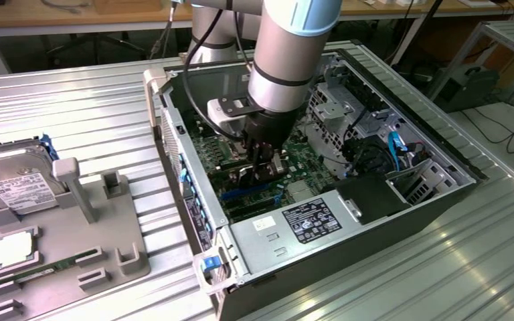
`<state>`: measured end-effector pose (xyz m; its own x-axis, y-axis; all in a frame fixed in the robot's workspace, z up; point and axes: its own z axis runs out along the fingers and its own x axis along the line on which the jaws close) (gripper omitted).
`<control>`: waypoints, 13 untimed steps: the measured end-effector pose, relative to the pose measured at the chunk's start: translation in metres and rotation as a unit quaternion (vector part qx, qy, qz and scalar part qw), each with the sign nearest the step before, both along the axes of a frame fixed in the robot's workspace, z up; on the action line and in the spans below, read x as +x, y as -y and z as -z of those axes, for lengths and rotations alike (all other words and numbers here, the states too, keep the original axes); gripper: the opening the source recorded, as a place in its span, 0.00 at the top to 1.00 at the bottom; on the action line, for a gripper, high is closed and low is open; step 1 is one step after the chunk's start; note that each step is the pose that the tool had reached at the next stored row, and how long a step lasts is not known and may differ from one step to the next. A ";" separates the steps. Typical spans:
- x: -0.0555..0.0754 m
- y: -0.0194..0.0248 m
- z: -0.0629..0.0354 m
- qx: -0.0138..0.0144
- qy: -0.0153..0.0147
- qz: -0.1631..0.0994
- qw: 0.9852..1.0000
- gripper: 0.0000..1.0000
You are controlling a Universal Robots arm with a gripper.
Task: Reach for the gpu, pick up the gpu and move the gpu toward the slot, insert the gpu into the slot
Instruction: 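Insert the gpu into the slot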
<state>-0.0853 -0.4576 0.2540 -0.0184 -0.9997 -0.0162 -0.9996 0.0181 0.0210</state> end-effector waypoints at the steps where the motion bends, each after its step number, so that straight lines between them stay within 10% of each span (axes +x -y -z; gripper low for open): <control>1: 0.000 0.0000 0.0008 0.000 0.000 0.000 1.000 0.73; 13: 0.000 0.0004 0.0025 0.000 -0.007 0.000 1.000 0.73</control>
